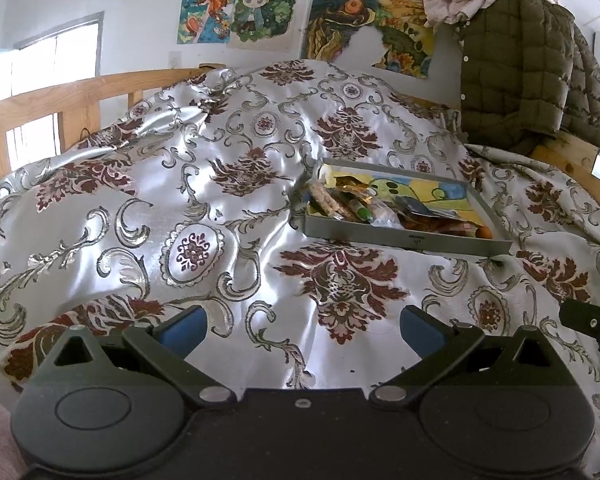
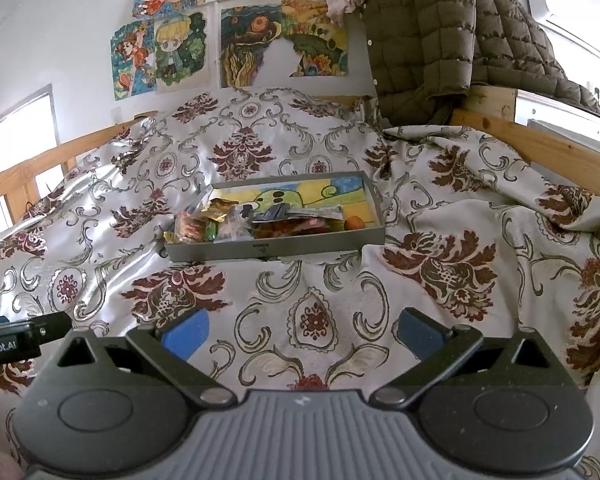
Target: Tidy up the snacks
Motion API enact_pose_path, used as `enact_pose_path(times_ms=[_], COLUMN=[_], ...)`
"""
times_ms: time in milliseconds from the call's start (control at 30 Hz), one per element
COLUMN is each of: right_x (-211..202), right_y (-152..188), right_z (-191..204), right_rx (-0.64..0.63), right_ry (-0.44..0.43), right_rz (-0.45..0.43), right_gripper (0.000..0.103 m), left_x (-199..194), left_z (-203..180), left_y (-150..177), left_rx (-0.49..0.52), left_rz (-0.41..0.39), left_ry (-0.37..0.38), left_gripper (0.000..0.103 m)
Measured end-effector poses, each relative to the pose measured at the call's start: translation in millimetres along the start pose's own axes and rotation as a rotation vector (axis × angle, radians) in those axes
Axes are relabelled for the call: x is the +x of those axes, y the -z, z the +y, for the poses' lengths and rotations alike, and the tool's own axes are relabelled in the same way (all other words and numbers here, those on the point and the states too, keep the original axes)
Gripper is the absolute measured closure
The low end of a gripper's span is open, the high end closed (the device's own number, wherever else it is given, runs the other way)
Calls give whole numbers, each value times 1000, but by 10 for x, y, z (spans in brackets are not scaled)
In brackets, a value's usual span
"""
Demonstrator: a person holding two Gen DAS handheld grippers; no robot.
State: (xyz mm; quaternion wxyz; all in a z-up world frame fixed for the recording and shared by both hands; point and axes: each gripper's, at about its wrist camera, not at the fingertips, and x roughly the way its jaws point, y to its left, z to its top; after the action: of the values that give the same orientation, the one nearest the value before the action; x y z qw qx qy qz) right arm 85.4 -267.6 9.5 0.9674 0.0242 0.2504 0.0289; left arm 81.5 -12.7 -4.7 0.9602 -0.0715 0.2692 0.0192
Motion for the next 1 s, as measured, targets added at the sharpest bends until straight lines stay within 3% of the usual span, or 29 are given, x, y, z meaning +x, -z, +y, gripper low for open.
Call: enact_pose_path(times_ms=[433, 1000], right_x=[14, 24], right_y=[14, 18], right_z=[-9, -33], right_rx=[-2, 0], right_ry=[3, 9], right_rz=[6, 13], right_gripper=[0, 0], left_x=[-12, -17], left_z=[-10, 52], left_y=[5, -6], left_rx=[3, -31], left_rz=[-4, -5], left_ry=[6, -40], left_gripper=[1, 1])
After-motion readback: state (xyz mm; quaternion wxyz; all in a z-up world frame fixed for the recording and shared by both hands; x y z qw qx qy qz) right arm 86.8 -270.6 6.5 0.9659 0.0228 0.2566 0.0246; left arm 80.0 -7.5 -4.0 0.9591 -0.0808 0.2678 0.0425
